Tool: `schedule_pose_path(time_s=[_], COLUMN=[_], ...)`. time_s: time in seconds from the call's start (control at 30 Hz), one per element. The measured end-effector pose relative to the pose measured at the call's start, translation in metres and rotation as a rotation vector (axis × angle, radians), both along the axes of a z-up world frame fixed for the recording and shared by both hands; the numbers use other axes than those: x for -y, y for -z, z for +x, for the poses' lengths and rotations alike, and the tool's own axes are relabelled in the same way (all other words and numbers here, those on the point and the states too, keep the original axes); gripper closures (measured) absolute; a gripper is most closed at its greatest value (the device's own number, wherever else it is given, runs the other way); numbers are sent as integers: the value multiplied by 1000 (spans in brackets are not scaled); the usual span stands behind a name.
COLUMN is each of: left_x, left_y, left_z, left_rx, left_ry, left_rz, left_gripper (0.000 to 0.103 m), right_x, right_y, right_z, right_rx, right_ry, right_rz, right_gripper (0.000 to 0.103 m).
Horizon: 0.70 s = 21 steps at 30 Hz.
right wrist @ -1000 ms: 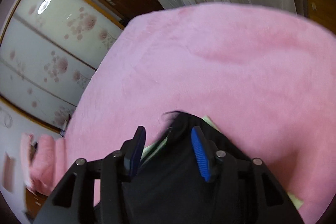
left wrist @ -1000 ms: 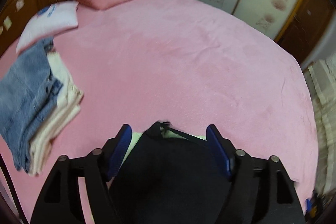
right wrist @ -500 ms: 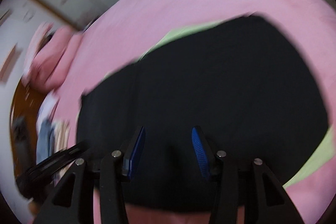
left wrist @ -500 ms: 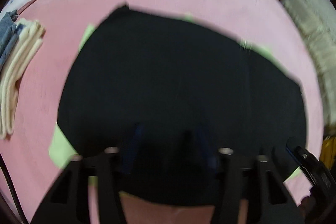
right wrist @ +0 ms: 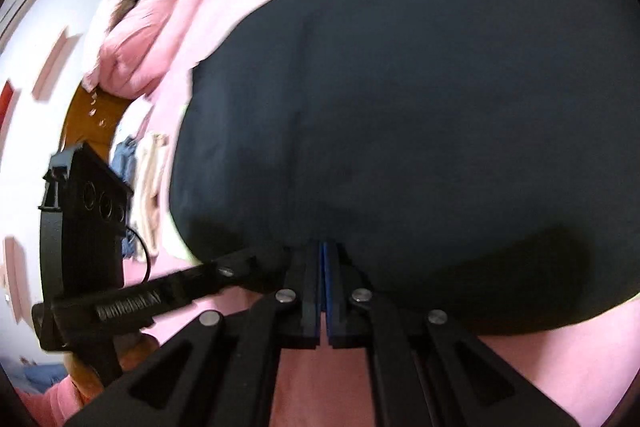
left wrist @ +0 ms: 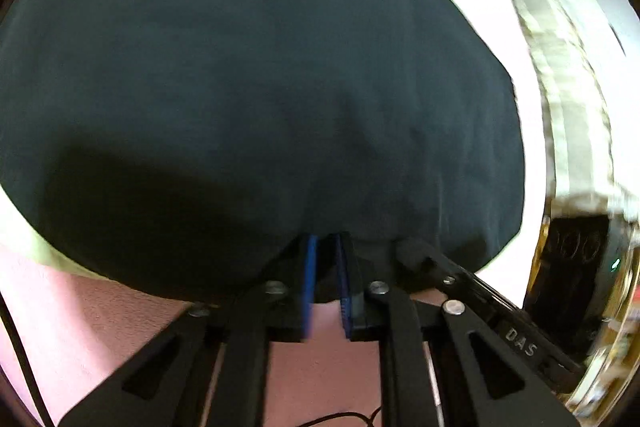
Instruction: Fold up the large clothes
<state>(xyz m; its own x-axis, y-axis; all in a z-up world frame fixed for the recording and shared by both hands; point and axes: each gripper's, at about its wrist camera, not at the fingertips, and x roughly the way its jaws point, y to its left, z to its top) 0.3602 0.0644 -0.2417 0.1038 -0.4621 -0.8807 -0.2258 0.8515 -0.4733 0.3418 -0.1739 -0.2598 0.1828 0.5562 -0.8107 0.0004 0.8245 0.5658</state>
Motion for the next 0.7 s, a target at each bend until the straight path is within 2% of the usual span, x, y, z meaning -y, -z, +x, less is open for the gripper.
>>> schedule_pose_path(time_s=[0.03,0.1,0.17,0.2,0.27,0.33,0.4,0.47,0.5,0.57,0.63,0.7], left_x=[-9,-41,-82,-107,-142,-164,-172,-167,-160,-133,-96,-57], left_y=[0,-3,-8,-9,-8,-8,-17,-37,-46,-61,-56,-42], left_z=[-3,-7,-15,-20,-29,-38,-49,-65,-71,-82,-79,-69], left_rx=[10,54,60,49,38,-15,-31,51,105,207,209,189], left_ry=[-16,-86,-191,-248,-324,-376,-421,-471,-480,-442,-328,-233], left_rz=[12,127,255,335,397,528,602,544,502,382,233,88], left_gripper=[101,102,102,102,102,102,102,102,102,100,100,100], right_x=[8,47,87,117,161,194,193,180,169,147,116,88], right_y=[2,-4,-10,-13,-19,-26,-37,-53,-62,-70,-57,-39], right_z=[1,-2,-8,-12,-19,-21,-20,-21,-23,-24,-23,-24], right_rx=[-3,41,71,79,88,82,103,170,228,276,223,155], right_ry=[1,50,130,193,284,343,338,316,300,264,199,158], right_rz=[-33,-129,-193,-261,-407,-370,-415,-443,-397,-263,-47,74], right_gripper=[103,103,103,103,103,103,103,103,103,103,103,103])
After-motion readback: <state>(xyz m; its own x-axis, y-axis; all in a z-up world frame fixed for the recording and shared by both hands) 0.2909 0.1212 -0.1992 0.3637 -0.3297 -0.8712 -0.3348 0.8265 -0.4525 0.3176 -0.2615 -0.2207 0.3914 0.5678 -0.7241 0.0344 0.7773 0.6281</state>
